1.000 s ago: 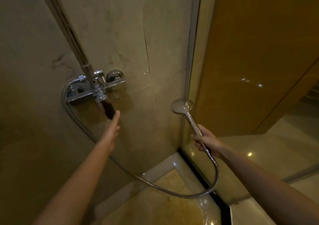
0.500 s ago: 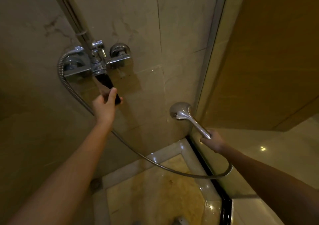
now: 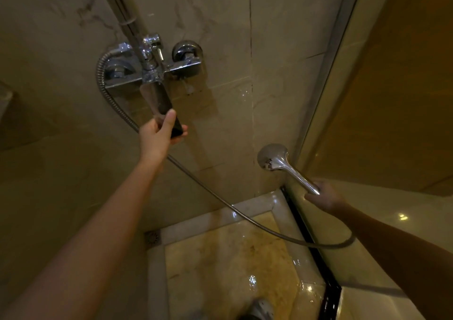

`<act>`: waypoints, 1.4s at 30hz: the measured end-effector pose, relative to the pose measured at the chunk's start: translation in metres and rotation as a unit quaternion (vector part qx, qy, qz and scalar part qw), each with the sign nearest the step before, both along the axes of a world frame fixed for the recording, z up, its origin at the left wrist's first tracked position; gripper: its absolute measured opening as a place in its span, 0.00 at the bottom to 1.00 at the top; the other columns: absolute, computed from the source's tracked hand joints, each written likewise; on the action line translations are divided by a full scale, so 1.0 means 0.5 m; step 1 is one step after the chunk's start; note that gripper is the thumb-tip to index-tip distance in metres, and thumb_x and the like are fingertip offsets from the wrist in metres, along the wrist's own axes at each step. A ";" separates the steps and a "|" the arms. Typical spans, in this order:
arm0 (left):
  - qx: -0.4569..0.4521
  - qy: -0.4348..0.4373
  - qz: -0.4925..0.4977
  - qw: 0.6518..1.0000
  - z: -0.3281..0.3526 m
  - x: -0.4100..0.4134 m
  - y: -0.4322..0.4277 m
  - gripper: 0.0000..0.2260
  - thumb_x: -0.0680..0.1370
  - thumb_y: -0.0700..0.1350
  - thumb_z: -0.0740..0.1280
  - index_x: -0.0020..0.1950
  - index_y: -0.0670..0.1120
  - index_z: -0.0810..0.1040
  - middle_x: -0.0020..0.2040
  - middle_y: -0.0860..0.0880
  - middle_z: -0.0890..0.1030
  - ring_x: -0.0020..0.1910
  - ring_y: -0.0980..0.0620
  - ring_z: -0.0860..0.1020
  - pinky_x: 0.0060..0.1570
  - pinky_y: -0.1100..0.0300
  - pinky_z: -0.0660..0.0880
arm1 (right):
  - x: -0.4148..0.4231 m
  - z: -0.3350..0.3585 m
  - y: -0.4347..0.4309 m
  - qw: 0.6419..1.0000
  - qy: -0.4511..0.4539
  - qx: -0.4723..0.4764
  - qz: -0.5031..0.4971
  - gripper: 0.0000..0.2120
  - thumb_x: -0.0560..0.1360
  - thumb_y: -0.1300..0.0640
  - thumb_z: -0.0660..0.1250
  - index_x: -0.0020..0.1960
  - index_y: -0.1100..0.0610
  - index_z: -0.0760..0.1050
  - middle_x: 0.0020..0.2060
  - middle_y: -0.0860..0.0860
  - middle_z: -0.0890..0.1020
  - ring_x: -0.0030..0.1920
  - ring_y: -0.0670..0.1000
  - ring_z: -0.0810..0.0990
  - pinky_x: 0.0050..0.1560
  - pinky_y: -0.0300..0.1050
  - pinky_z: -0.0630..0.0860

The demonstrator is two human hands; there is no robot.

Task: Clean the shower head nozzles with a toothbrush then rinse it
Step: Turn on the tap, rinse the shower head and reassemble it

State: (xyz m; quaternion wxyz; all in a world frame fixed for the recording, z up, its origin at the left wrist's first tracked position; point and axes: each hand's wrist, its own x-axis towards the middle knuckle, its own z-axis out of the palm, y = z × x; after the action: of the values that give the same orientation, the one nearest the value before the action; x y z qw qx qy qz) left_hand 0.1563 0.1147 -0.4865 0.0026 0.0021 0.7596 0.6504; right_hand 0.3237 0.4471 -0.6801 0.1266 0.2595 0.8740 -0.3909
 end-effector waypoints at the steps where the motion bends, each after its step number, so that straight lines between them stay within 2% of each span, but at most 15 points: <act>1: -0.006 -0.005 -0.012 1.000 0.001 -0.002 -0.003 0.09 0.78 0.50 0.61 0.45 0.46 0.74 0.42 0.46 0.82 0.35 0.58 0.83 0.33 0.70 0.76 | 0.003 -0.007 0.005 1.000 -0.005 0.002 0.002 0.04 0.71 0.59 0.70 0.44 0.57 0.76 0.31 0.52 0.77 0.30 0.48 0.75 0.28 0.38 0.67; 8: -0.025 0.001 -0.046 0.999 -0.011 -0.011 -0.009 0.10 0.78 0.50 0.59 0.46 0.45 0.75 0.43 0.46 0.82 0.37 0.57 0.83 0.36 0.70 0.78 | -0.002 -0.039 0.036 0.999 -0.016 0.018 0.028 0.03 0.73 0.59 0.69 0.41 0.54 0.75 0.32 0.51 0.77 0.31 0.48 0.74 0.30 0.40 0.68; 11: -0.029 0.007 -0.053 0.998 -0.023 -0.020 -0.007 0.11 0.78 0.51 0.59 0.45 0.46 0.76 0.42 0.48 0.83 0.37 0.57 0.83 0.35 0.70 0.77 | -0.006 -0.051 0.049 1.000 -0.005 0.021 0.023 0.02 0.72 0.60 0.70 0.44 0.55 0.77 0.30 0.48 0.76 0.31 0.46 0.74 0.29 0.39 0.67; 17: -0.035 0.028 -0.065 0.997 -0.041 -0.037 -0.010 0.17 0.71 0.61 0.60 0.45 0.48 0.77 0.39 0.55 0.85 0.40 0.55 0.84 0.37 0.69 0.77 | -0.023 -0.072 0.056 1.000 0.016 0.017 -0.012 0.05 0.70 0.60 0.71 0.43 0.53 0.76 0.27 0.46 0.75 0.27 0.46 0.74 0.26 0.38 0.69; 21: -0.066 0.037 -0.076 0.994 -0.047 -0.054 -0.010 0.11 0.76 0.54 0.60 0.45 0.50 0.77 0.40 0.59 0.85 0.41 0.58 0.83 0.37 0.72 0.75 | -0.036 -0.076 0.047 1.000 0.009 -0.008 -0.025 0.05 0.70 0.61 0.70 0.42 0.52 0.76 0.26 0.46 0.76 0.24 0.44 0.75 0.18 0.28 0.66; 25: -0.094 0.047 -0.088 0.990 -0.051 -0.067 -0.012 0.10 0.79 0.50 0.58 0.44 0.52 0.77 0.38 0.62 0.84 0.40 0.61 0.83 0.37 0.73 0.74 | -0.039 -0.062 0.029 0.998 0.013 -0.041 -0.046 0.08 0.70 0.62 0.70 0.41 0.50 0.75 0.26 0.47 0.77 0.19 0.38 0.75 0.17 0.28 0.65; 28: -0.097 0.052 -0.105 0.988 -0.053 -0.075 -0.014 0.10 0.79 0.48 0.58 0.43 0.51 0.78 0.36 0.63 0.84 0.38 0.62 0.82 0.36 0.73 0.73 | -0.038 -0.031 0.000 0.994 0.039 -0.081 -0.068 0.05 0.72 0.56 0.70 0.39 0.51 0.76 0.24 0.45 0.76 0.19 0.39 0.74 0.18 0.29 0.66; 30: -0.097 0.052 -0.117 0.987 -0.051 -0.077 -0.015 0.11 0.79 0.47 0.58 0.44 0.50 0.78 0.36 0.63 0.84 0.37 0.62 0.82 0.34 0.74 0.72 | -0.042 0.003 -0.033 0.978 0.070 -0.151 -0.125 0.13 0.76 0.47 0.65 0.36 0.54 0.75 0.21 0.46 0.74 0.18 0.41 0.71 0.18 0.32 0.66; 32: -0.102 0.043 -0.123 0.986 -0.050 -0.076 -0.019 0.10 0.79 0.48 0.59 0.44 0.50 0.79 0.37 0.63 0.84 0.38 0.62 0.82 0.34 0.74 0.73 | -0.052 0.049 -0.071 0.942 0.097 -0.251 -0.199 0.19 0.80 0.47 0.57 0.35 0.57 0.73 0.21 0.49 0.73 0.17 0.43 0.68 0.18 0.34 0.64; 35: -0.093 0.013 -0.120 0.988 -0.047 -0.077 -0.020 0.09 0.79 0.49 0.60 0.43 0.51 0.78 0.35 0.59 0.85 0.36 0.61 0.83 0.38 0.63 0.76 | -0.070 0.144 -0.125 0.889 0.162 -0.358 -0.235 0.14 0.82 0.54 0.53 0.40 0.57 0.69 0.28 0.55 0.71 0.21 0.45 0.68 0.20 0.36 0.63; 36: -0.089 -0.006 -0.114 0.989 -0.047 -0.074 -0.018 0.09 0.79 0.49 0.60 0.42 0.51 0.77 0.36 0.55 0.85 0.35 0.60 0.82 0.40 0.57 0.76 | -0.074 0.182 -0.139 0.879 0.174 -0.379 -0.232 0.12 0.82 0.54 0.53 0.43 0.57 0.69 0.30 0.54 0.71 0.23 0.46 0.69 0.22 0.37 0.65; 38: -0.109 -0.058 -0.122 0.985 -0.057 -0.064 -0.018 0.08 0.79 0.47 0.59 0.44 0.47 0.75 0.44 0.40 0.84 0.34 0.53 0.82 0.42 0.54 0.75 | -0.081 0.260 -0.158 0.855 0.196 -0.430 -0.213 0.09 0.82 0.54 0.53 0.48 0.57 0.68 0.35 0.53 0.73 0.29 0.49 0.71 0.28 0.40 0.71; 40: -0.177 -0.131 -0.189 0.957 -0.070 -0.032 -0.022 0.11 0.80 0.45 0.58 0.52 0.36 0.72 0.54 0.29 0.77 0.42 0.42 0.79 0.48 0.48 0.74 | -0.087 0.348 -0.166 0.830 0.211 -0.482 -0.185 0.06 0.82 0.56 0.54 0.52 0.56 0.67 0.41 0.53 0.77 0.35 0.50 0.75 0.40 0.48 0.77; 41: -0.223 -0.165 -0.245 0.929 -0.075 -0.008 -0.027 0.16 0.79 0.45 0.59 0.58 0.31 0.70 0.54 0.30 0.76 0.47 0.41 0.77 0.54 0.46 0.73 | -0.089 0.392 -0.166 0.827 0.220 -0.491 -0.161 0.05 0.81 0.57 0.55 0.55 0.56 0.67 0.44 0.54 0.79 0.40 0.51 0.78 0.45 0.53 0.78; 42: -0.265 -0.178 -0.305 0.897 -0.071 0.019 -0.031 0.19 0.79 0.45 0.60 0.61 0.31 0.68 0.52 0.35 0.75 0.51 0.44 0.76 0.58 0.49 0.71 | -0.090 0.439 -0.164 0.833 0.232 -0.484 -0.131 0.07 0.80 0.57 0.57 0.57 0.56 0.67 0.47 0.54 0.81 0.45 0.53 0.80 0.50 0.58 0.77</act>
State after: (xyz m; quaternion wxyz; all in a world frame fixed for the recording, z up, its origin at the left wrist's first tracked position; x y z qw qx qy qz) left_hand 0.1659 0.0992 -0.5221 0.3368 0.1170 0.8529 0.3814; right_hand 0.2786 0.3651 -0.4604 -0.0228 0.1784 0.5347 -0.8257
